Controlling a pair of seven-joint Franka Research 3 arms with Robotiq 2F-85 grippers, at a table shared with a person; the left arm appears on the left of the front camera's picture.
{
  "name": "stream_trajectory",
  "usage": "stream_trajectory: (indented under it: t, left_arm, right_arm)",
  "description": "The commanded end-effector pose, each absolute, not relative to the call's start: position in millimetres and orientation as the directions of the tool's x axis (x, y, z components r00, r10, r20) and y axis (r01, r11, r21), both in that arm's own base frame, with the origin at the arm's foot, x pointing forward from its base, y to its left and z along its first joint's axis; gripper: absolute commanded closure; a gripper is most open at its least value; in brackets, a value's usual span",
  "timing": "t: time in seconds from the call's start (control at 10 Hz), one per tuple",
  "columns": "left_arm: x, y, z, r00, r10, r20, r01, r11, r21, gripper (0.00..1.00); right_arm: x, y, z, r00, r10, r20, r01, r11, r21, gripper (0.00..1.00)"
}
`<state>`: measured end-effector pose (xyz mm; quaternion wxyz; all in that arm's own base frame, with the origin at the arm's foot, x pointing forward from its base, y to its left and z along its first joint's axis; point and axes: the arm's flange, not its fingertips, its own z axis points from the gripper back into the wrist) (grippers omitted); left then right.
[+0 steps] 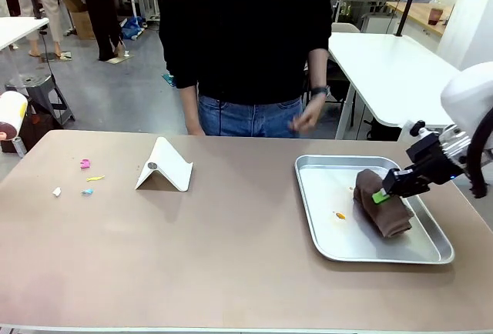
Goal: Clean the surface of the table.
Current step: If a person points to the right, clean the right side of the table with your right hand, and if they point to the left, clean the left side with your left hand.
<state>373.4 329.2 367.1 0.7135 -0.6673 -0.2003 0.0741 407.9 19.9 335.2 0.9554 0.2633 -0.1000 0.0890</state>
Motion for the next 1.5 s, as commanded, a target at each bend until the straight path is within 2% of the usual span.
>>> stream_trajectory:
  t: [0.0,0.4,0.7,0.9,1.4]
  left_arm:
    - [371.4,328.8,370.8,0.908,0.371,0.192,0.167,0.100,-0.981,1.00]
    - [371.4,328.8,370.8,0.908,0.371,0.192,0.167,0.100,-0.981,1.00]
    - [371.4,328.8,370.8,0.908,0.371,0.192,0.167,0.100,-0.981,1.00]
    - [371.4,328.8,370.8,0.908,0.371,0.192,0.167,0.100,-0.981,1.00]
    - [371.4,328.8,370.8,0.908,0.371,0.192,0.167,0.100,-0.981,1.00]
  right_arm:
    - [419.9,39.9,325.8,0.954,0.114,0.276,-0.250,0.812,0.527,0.93]
    - [430.0,73.3,315.8,0.947,0.162,0.276,-0.298,0.764,0.572,0.93]
    - [430.7,99.2,313.9,0.930,0.228,0.287,-0.355,0.752,0.555,0.93]
    - [429.4,115.3,310.0,0.917,0.270,0.294,-0.390,0.762,0.517,0.93]
    - [436.3,125.8,287.7,0.924,0.301,0.238,-0.370,0.863,0.344,0.93]
